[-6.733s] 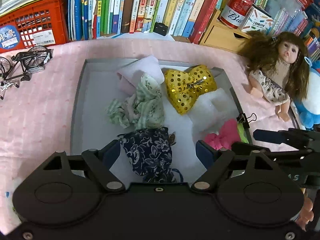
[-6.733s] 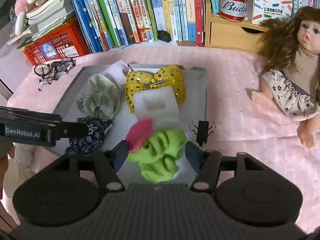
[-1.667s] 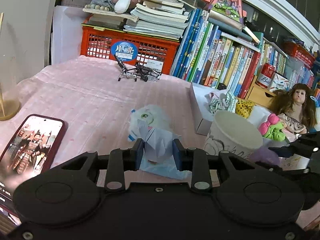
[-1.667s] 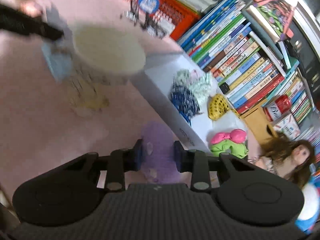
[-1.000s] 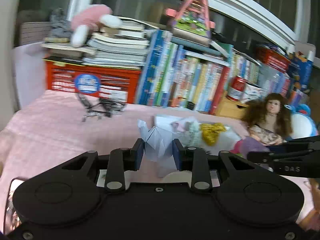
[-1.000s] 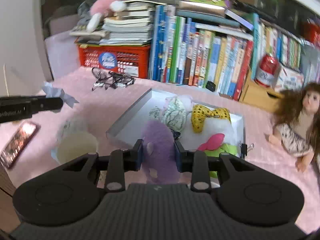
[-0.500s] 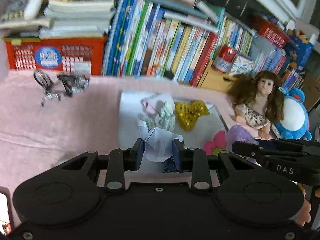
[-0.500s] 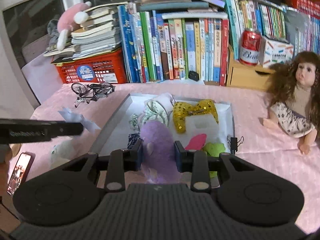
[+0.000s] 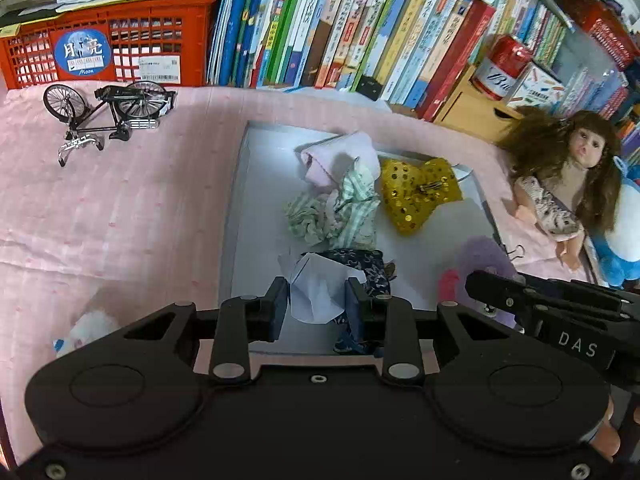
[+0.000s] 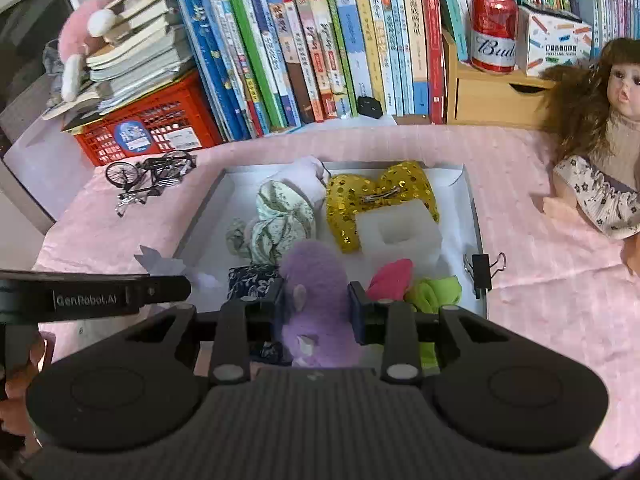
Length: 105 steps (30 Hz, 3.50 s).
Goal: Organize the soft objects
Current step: 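Carry the white plush and purple plush over the grey tray with both grippers, then open the left gripper to drop the white plush while the right lowers the purple plush into the tray, then move the left gripper to the white fluffy plush while the right moves to the blue mask packet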
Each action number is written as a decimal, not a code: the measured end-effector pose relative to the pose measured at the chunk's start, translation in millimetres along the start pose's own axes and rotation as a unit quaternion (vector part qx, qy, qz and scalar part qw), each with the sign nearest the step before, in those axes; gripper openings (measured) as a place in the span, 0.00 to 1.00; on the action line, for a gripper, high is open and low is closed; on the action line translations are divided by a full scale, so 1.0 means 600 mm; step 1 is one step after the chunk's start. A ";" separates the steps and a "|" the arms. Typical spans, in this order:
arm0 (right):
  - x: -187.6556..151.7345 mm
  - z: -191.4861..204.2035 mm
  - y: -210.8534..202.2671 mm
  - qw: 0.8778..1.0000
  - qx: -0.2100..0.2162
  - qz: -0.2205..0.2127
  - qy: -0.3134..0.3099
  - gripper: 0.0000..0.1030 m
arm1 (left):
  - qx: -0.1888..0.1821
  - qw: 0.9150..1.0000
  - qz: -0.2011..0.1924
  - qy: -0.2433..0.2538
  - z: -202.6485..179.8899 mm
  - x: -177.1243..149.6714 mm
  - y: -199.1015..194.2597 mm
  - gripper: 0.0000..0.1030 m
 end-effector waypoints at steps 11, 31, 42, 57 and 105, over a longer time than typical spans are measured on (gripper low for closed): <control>-0.004 -0.003 0.048 0.999 0.003 0.032 0.015 0.37 | 0.033 0.999 0.040 -0.012 0.003 -0.004 0.049 0.28; -0.016 -0.033 0.085 0.997 -0.028 0.063 0.035 0.37 | 0.033 0.995 0.094 -0.026 -0.014 -0.019 0.098 0.24; -0.004 -0.024 0.067 0.998 -0.007 0.043 0.046 0.55 | 0.013 0.996 0.081 -0.023 -0.016 -0.006 0.071 0.56; 0.008 0.010 -0.026 1.000 0.013 -0.020 0.001 0.67 | -0.014 1.000 0.012 0.013 -0.013 -0.005 -0.034 0.71; -0.323 0.230 -0.197 0.964 0.113 -0.199 -0.133 0.78 | 0.074 0.982 -0.162 0.060 0.205 -0.155 -0.208 0.93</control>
Point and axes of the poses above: each gripper's, at about its wrist camera, not at the fingertips, and y roughly the way its jaws point, z to its left, x to its top, the point moved 3 cm from there along y, roughly the way its jaws point, and after that the axes turned 14 degrees about -z, right-handed, at the moved point
